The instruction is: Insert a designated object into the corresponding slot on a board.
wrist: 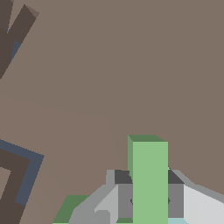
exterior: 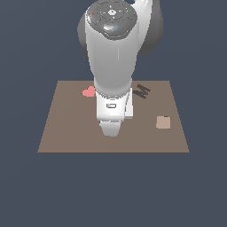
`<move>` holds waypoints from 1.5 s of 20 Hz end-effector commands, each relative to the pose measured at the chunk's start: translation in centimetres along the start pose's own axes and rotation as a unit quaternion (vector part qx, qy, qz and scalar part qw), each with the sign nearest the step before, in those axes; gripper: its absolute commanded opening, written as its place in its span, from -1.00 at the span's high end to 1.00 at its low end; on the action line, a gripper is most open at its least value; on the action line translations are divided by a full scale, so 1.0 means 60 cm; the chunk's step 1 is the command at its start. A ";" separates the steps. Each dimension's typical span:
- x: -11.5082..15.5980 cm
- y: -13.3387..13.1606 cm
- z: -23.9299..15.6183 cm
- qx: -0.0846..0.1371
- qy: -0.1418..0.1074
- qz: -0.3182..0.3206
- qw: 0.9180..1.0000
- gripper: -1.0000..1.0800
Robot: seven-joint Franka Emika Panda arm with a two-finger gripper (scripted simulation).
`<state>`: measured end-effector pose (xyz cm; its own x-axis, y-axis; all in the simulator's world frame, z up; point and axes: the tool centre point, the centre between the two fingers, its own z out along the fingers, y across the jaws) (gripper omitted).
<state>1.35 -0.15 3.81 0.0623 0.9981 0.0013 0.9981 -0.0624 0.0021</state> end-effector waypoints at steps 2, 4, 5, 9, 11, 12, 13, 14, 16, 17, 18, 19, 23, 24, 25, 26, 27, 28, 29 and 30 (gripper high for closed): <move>0.017 -0.020 -0.001 0.000 0.000 -0.087 0.996 1.00; 0.025 -0.032 -0.002 0.000 0.000 -0.135 0.991 1.00; 0.028 -0.039 -0.002 0.000 0.000 -0.159 0.987 1.00; 0.039 -0.066 -0.002 0.000 0.000 -0.252 0.968 1.00; 0.042 -0.080 -0.003 0.000 0.000 -0.297 0.955 1.00; 0.043 -0.087 -0.003 0.000 0.000 -0.318 0.948 1.00; 0.044 -0.094 -0.003 0.000 0.000 -0.339 0.941 1.00; 0.044 -0.100 -0.003 0.000 0.000 -0.359 0.933 1.00; 0.044 -0.113 -0.004 0.000 0.000 -0.395 0.919 1.00; 0.043 -0.118 -0.004 0.000 0.001 -0.411 0.912 1.00; 0.043 -0.123 -0.004 0.000 0.001 -0.427 0.904 1.00; 0.042 -0.128 -0.004 0.000 0.001 -0.441 0.897 1.00; 0.038 -0.145 -0.004 0.001 0.001 -0.491 0.871 1.00; 0.036 -0.149 -0.004 0.001 0.001 -0.501 0.866 1.00; 0.035 -0.152 -0.004 0.001 0.001 -0.510 0.860 1.00; 0.034 -0.155 -0.005 0.001 0.001 -0.519 0.855 1.00; 0.033 -0.158 -0.005 0.001 0.001 -0.527 0.850 1.00; 0.032 -0.160 -0.005 0.001 0.001 -0.534 0.845 1.00; 0.031 -0.162 -0.005 0.001 0.001 -0.541 0.841 1.00; 0.030 -0.164 -0.005 0.001 0.001 -0.547 0.837 1.00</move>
<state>-8.15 2.31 4.05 -0.8763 0.4817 0.0010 0.4817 0.8763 0.0013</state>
